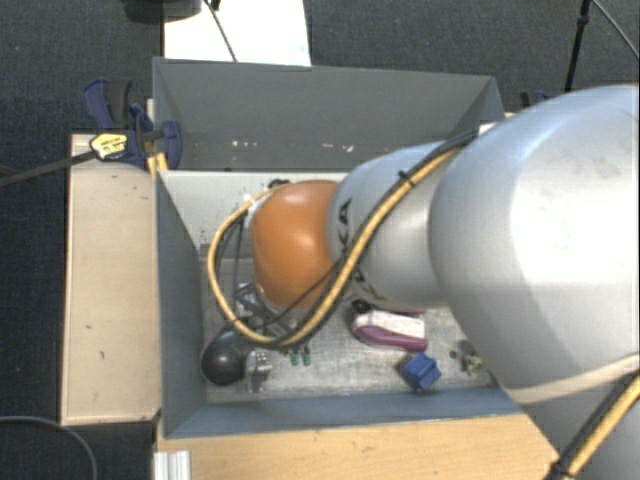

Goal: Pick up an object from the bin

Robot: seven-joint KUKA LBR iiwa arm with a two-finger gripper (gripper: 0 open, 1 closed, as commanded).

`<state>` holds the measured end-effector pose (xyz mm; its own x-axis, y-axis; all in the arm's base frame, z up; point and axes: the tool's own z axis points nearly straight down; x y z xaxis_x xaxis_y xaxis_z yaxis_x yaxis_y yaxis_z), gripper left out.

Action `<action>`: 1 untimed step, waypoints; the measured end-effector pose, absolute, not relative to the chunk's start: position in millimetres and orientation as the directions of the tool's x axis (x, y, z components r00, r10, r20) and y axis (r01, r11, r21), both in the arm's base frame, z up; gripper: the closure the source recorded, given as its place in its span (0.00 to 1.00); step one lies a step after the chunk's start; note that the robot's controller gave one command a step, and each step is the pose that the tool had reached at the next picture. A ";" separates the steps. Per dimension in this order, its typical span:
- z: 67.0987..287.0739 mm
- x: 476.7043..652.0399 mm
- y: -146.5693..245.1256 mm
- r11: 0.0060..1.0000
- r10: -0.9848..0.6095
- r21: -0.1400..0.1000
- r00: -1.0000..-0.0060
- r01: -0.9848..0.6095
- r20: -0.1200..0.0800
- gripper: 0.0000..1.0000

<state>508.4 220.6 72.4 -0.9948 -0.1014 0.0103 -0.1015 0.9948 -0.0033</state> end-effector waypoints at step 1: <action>76.2 493.3 242.2 0.988 -0.153 0.000 -0.988 -0.153 0.001 0.00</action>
Offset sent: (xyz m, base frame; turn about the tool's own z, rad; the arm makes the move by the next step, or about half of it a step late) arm -0.0149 0.0207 0.0034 -0.0562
